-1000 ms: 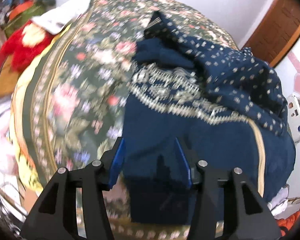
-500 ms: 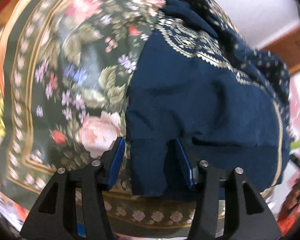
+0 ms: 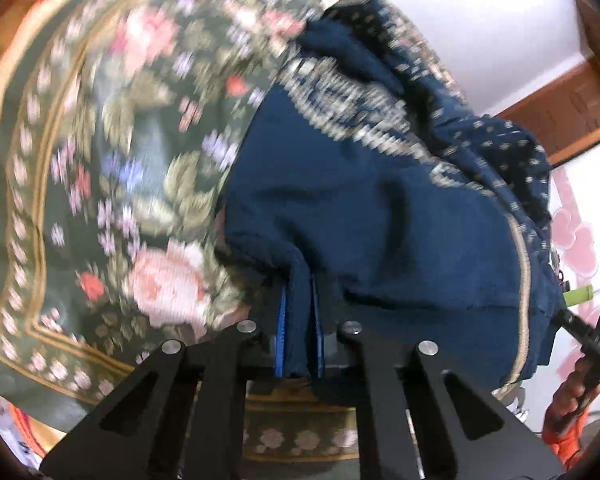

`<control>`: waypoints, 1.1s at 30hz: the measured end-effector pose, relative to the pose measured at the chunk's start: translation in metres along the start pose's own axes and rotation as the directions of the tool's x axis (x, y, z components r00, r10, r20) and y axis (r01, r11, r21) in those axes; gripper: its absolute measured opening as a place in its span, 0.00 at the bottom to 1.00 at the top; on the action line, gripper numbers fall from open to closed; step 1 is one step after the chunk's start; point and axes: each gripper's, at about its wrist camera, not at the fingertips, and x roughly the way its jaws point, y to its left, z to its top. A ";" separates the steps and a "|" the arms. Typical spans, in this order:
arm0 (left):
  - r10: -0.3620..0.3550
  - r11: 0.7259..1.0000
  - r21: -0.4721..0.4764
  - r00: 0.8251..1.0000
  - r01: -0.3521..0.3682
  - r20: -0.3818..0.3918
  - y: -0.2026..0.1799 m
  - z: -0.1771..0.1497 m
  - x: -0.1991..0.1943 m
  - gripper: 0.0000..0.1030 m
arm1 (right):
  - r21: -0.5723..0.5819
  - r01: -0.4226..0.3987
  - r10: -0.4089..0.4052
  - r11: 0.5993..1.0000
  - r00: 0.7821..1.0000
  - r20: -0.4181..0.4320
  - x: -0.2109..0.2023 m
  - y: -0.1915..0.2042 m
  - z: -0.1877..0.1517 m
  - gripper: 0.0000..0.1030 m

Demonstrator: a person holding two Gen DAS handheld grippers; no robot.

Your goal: Fold large clothes

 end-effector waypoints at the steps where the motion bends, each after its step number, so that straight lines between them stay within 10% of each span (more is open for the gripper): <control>1: -0.006 1.000 0.010 1.000 0.006 0.021 -0.003 0.003 -0.008 0.09 | 0.004 -0.011 0.010 1.000 1.000 0.012 -0.003 -0.001 0.003 0.10; 10: -0.151 0.982 0.149 0.962 0.119 0.226 -0.074 0.058 -0.091 0.08 | -0.009 -0.117 0.117 0.993 0.982 0.151 -0.030 0.004 0.055 0.08; 18: -0.064 0.975 0.222 0.941 -0.013 0.333 -0.121 0.138 -0.088 0.08 | 0.030 -0.119 0.107 0.992 0.962 0.252 -0.027 -0.028 0.145 0.08; 33: 0.263 0.952 0.099 0.939 -0.290 0.221 -0.083 0.285 0.116 0.08 | 0.151 0.062 -0.080 0.987 0.990 0.114 0.140 -0.141 0.298 0.08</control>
